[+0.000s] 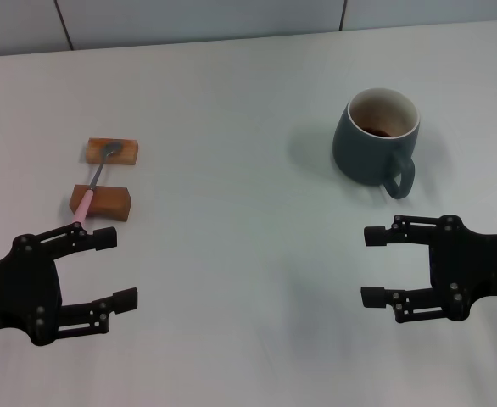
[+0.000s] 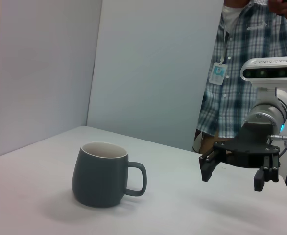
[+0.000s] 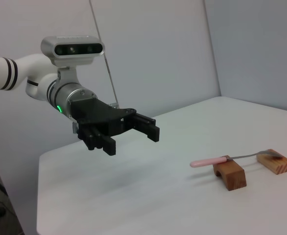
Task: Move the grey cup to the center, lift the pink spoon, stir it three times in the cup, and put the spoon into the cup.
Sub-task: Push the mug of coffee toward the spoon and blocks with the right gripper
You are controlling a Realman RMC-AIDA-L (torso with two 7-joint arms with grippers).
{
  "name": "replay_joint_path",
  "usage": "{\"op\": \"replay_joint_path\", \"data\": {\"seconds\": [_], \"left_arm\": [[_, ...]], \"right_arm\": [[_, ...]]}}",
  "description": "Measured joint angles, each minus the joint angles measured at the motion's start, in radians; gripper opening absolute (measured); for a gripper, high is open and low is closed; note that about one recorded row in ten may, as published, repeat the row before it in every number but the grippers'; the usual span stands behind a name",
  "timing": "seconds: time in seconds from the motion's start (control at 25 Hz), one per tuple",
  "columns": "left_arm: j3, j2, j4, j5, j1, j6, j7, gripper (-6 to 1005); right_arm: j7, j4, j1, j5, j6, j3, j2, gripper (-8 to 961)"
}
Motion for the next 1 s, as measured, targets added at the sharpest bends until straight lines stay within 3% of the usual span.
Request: {"op": "replay_joint_path", "data": {"seconds": [0.4, 0.68, 0.88, 1.0], "left_arm": [[0.0, 0.0, -0.001, 0.0, 0.0, -0.004, 0.003, 833], [0.0, 0.001, -0.067, -0.001, -0.042, -0.035, 0.023, 831], [-0.001, 0.0, -0.139, -0.005, -0.077, -0.051, 0.075, 830], [0.005, -0.001, -0.169, -0.003, -0.096, -0.068, 0.088, 830]], "right_arm": [[-0.001, 0.0, 0.0, 0.016, -0.002, 0.007, 0.001, 820], [-0.004, 0.008, -0.044, 0.227, 0.085, 0.043, 0.001, 814], [-0.009, 0.071, -0.067, 0.367, 0.186, 0.142, 0.0, 809], [-0.039, 0.176, -0.061, 0.433, 0.252, 0.298, -0.005, 806]]}}
